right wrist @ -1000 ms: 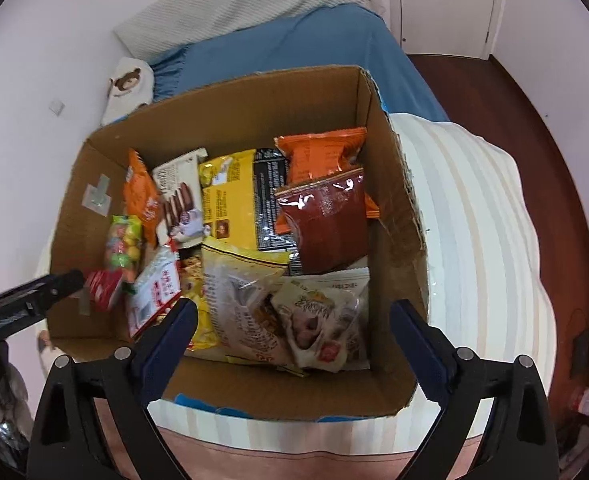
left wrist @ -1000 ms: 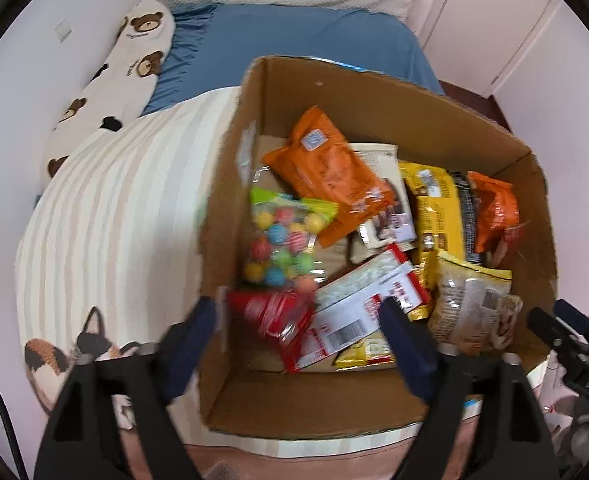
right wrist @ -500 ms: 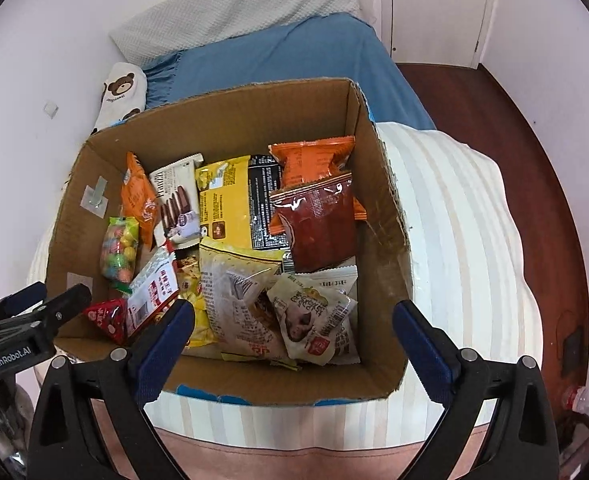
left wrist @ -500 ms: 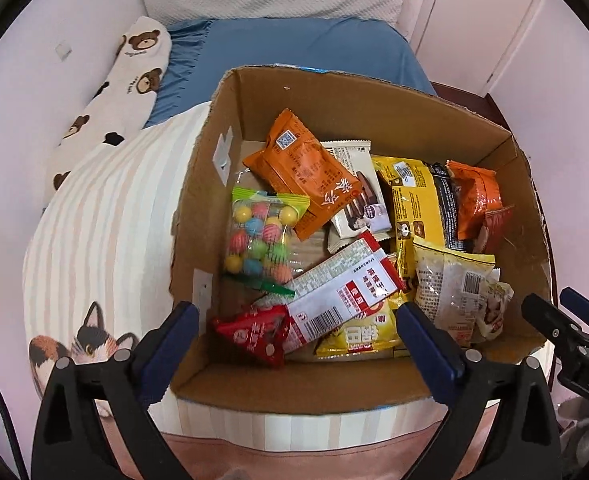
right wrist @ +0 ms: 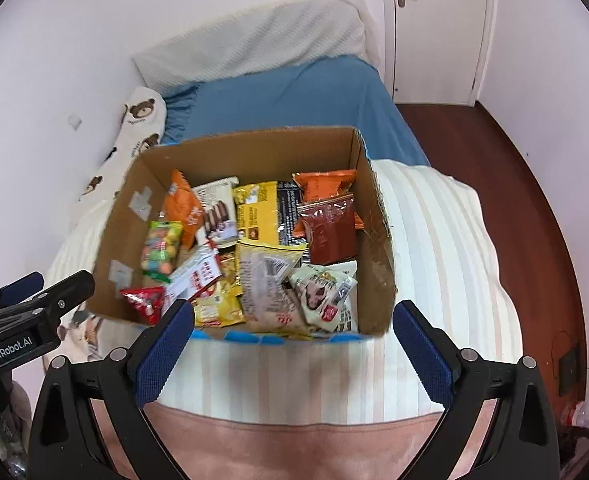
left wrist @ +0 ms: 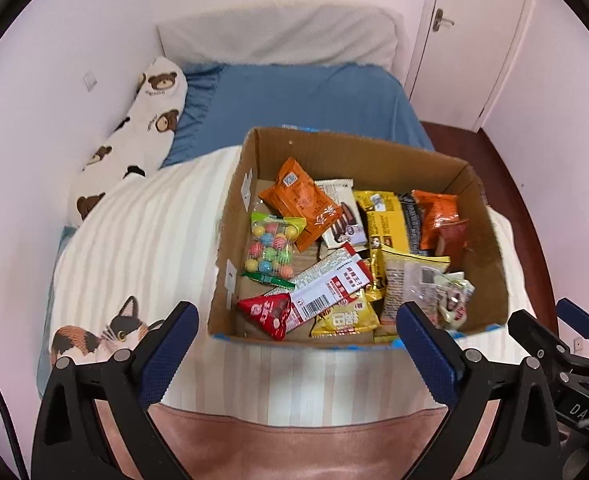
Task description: Organize snacks
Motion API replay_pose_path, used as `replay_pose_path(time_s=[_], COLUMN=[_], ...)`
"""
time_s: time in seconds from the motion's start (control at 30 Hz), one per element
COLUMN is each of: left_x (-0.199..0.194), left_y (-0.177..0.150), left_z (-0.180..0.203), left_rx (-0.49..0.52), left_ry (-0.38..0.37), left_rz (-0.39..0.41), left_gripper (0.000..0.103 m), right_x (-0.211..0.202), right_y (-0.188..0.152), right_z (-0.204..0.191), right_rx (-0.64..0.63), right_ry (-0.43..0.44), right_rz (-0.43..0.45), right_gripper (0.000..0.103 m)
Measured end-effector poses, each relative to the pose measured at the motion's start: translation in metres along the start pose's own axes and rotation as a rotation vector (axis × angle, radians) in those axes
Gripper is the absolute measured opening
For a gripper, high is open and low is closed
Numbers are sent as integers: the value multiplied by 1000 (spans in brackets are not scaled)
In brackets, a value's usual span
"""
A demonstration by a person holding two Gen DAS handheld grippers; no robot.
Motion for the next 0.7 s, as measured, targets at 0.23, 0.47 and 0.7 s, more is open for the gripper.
replay_pose_path(time_s=[0.23,0.47,0.7], left_x=[-57,-113,-154], left_y=[-21,-39,-57], left_z=[2,3,6], left_rx=[8,25,39], left_ry=[-14,-19,-22], left_rz=[74,160,205], left_gripper=[101,101,101], right_x=[-67,-132,-179], right_y=[-21,-42,-63], right_z=[-6,-10,-15], right_rx=[-10,-19,-32], right_ry=[10,3,7], right_rz=[93,178,216], right_gripper=[101,102,102])
Point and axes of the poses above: each gripper's, at about its wrist camera, not at the fingertips, and x roughly the way its jaws point, z to its right, y to its top, the point moved 4 cm from there along x, roughly the way its jaws point, and after that the axes turned 4 degrees about -x, right-handed, at the moved point
